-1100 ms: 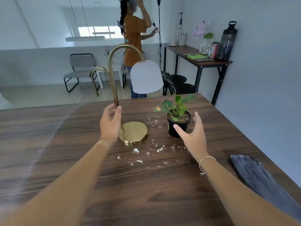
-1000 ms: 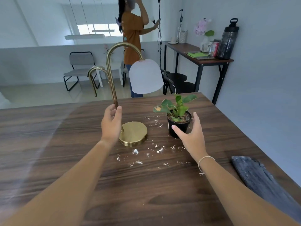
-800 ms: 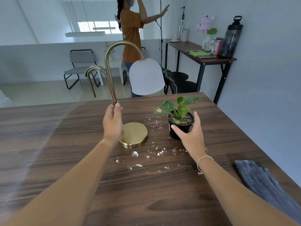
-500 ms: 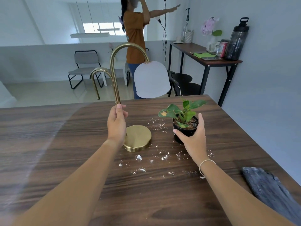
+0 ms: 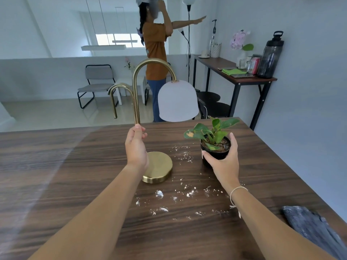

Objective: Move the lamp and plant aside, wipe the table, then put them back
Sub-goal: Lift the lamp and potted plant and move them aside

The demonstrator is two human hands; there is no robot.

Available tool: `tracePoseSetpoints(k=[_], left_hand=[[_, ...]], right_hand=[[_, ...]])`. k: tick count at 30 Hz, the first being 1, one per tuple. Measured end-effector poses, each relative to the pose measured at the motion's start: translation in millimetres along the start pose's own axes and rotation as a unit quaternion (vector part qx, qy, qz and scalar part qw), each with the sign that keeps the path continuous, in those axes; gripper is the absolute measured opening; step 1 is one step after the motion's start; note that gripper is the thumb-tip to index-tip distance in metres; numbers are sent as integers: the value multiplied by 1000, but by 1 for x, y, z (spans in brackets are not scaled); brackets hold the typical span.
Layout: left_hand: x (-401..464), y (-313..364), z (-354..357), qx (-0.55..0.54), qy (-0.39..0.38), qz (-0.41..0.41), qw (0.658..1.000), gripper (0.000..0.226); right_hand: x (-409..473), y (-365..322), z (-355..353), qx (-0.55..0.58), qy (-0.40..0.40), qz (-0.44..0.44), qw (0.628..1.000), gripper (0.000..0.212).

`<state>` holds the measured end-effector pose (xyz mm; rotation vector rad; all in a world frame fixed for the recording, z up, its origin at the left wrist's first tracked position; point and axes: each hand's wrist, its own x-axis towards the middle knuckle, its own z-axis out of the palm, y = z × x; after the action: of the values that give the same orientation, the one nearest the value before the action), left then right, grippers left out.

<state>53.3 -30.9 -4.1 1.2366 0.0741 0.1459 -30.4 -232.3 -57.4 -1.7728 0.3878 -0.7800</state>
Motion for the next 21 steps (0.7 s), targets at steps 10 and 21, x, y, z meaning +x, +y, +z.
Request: tracePoseSetpoints(k=[10,21], left_hand=[[40,17,60,-25,-24,38,999,27],[113,-1,146,-72,-54,45,995,26]], right_hand=[[75,-7,-10,-1,1,-21,1000,97],[162,24,5,-9,-15,-8,1000,98]])
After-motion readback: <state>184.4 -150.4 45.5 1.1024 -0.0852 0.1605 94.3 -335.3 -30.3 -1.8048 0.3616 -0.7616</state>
